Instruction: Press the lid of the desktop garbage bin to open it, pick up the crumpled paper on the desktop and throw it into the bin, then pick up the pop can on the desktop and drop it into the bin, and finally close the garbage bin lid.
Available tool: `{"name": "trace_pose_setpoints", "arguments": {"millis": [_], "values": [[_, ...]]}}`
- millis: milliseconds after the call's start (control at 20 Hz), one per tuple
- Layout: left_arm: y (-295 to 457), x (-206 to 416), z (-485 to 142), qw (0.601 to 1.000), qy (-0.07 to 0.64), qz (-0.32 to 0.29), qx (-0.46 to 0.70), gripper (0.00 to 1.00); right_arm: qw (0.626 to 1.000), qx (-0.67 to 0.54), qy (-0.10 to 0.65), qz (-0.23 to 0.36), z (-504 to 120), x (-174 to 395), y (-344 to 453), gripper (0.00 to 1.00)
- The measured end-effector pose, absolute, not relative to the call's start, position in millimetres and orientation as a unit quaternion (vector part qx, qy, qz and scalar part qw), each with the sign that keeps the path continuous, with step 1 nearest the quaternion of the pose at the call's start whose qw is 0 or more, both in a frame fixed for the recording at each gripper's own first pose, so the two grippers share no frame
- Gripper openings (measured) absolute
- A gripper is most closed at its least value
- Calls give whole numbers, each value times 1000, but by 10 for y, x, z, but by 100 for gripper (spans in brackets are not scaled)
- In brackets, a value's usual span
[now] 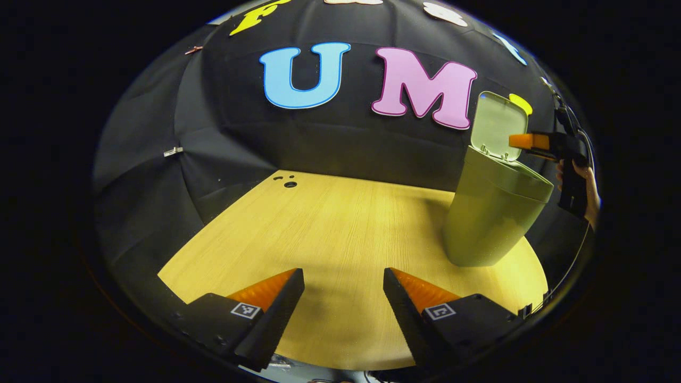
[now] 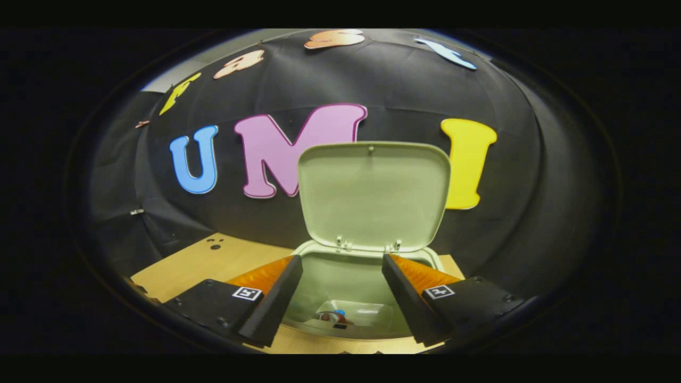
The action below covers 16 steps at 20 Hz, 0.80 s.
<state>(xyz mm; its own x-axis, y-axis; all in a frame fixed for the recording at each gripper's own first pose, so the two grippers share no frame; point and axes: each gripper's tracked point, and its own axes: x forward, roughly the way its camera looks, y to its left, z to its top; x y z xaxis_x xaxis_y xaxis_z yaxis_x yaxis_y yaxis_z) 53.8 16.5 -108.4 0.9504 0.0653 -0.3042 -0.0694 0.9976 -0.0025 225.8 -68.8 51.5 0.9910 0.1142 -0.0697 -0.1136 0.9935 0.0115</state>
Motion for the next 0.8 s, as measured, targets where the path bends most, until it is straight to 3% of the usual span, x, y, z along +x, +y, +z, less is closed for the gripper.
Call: {"name": "trace_pose_setpoints", "arguments": {"millis": [800], "values": [[523, 183, -1234, 984, 158, 66, -40, 96, 998, -2, -63, 17, 2045, 2629, -845, 94]]}}
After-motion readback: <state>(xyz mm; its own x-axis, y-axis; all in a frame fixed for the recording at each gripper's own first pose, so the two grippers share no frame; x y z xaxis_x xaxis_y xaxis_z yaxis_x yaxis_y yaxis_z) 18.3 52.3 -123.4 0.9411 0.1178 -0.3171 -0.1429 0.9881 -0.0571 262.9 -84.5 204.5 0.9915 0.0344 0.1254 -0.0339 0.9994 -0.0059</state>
